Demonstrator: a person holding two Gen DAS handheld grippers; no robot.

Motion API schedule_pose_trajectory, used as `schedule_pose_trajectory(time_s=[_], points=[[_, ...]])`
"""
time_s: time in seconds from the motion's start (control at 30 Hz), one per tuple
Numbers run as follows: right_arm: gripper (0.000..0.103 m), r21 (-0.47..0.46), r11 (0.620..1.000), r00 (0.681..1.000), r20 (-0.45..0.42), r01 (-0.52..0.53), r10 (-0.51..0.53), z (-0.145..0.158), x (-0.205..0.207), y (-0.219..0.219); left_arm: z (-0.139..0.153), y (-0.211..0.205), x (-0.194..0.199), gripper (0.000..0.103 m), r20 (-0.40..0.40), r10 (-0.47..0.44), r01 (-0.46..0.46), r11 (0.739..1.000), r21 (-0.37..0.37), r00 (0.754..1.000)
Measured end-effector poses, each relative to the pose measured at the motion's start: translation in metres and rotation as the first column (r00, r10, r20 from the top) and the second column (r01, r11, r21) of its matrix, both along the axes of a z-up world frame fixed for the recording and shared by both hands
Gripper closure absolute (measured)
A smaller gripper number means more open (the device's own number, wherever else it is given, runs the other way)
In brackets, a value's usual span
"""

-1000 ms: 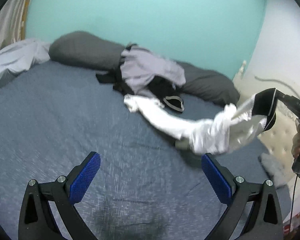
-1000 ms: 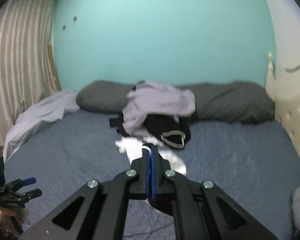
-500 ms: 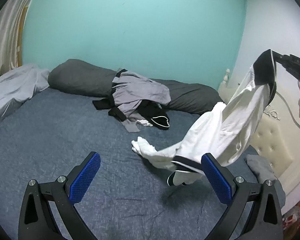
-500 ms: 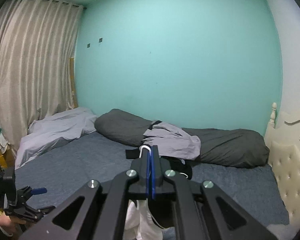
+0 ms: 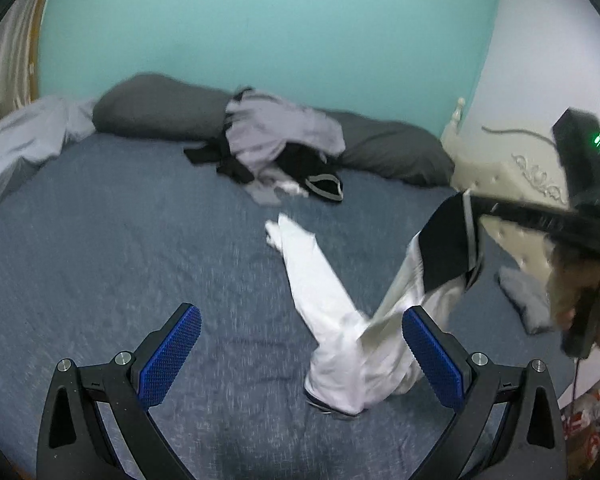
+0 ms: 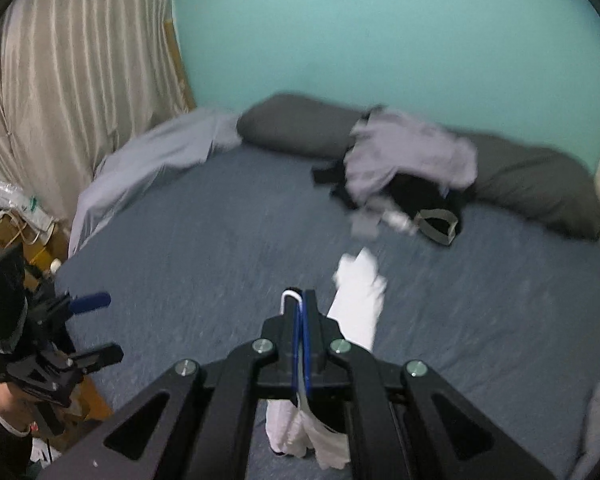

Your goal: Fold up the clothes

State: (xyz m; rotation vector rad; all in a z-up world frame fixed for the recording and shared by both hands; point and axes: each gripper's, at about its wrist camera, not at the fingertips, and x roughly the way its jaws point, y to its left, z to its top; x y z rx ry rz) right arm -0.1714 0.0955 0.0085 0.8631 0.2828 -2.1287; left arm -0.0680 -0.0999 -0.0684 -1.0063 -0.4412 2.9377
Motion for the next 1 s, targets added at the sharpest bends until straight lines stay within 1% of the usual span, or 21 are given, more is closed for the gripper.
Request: schedule_pose_trajectory(time_s=[0.07,0.13,0.23,0.33,0.5,0.63,0.73,0.83,0.9,1.0], points=[[0.102,0.024,0.999,0.999,0.045,-0.021,0.020,-0.036,-0.004,-0.009,-0.021,-0.002,-0.007,0.000,0.016,-0.001,0.001,1.000,0.028,1.000],[0.102,0.036,0.998,0.996,0.087,-0.041,0.038,-0.065,-0.010,-0.017,-0.041,-0.003,-0.014,0.000,0.030,-0.001,-0.001,0.999,0.053,1.000],[0.102,0.063,0.996,0.990,0.130,-0.066,0.057,-0.100,-0.020,-0.027,-0.068,-0.006,-0.025,0.000,0.044,0.007,-0.010,0.996,0.084,0.999],[0.102,0.092,0.992,0.983,0.173,-0.086,0.069,-0.131,-0.029,-0.037,-0.091,-0.008,-0.035,0.000,0.039,0.001,-0.005,0.994,0.107,0.999],[0.102,0.111,0.988,0.965,0.248,-0.109,0.078,-0.167,-0.041,-0.050,-0.124,-0.002,-0.046,0.000,0.041,-0.037,0.033,0.995,0.094,0.999],[0.102,0.162,0.978,0.953,0.292,-0.131,0.079,-0.194,-0.049,-0.060,-0.153,0.001,-0.057,0.000,0.058,-0.072,0.064,0.989,0.135,0.996],[0.101,0.201,0.970,0.945,0.321,-0.137,0.067,-0.213,-0.057,-0.062,-0.171,0.009,-0.065,0.000,0.075,-0.114,0.105,0.987,0.121,0.991],[0.100,0.185,0.972,0.932,0.354,-0.148,0.075,-0.223,-0.064,-0.059,-0.179,0.011,-0.076,0.000,0.087,-0.136,0.126,0.986,0.110,0.987],[0.100,0.180,0.973,0.933,0.351,-0.147,0.076,-0.226,-0.067,-0.056,-0.185,0.010,-0.082,0.000,0.090,-0.150,0.140,0.984,0.111,0.985],[0.099,0.168,0.978,0.929,0.367,-0.127,0.057,-0.228,-0.071,-0.049,-0.193,0.007,-0.090,0.000,0.103,-0.144,0.134,0.986,0.098,0.984]])
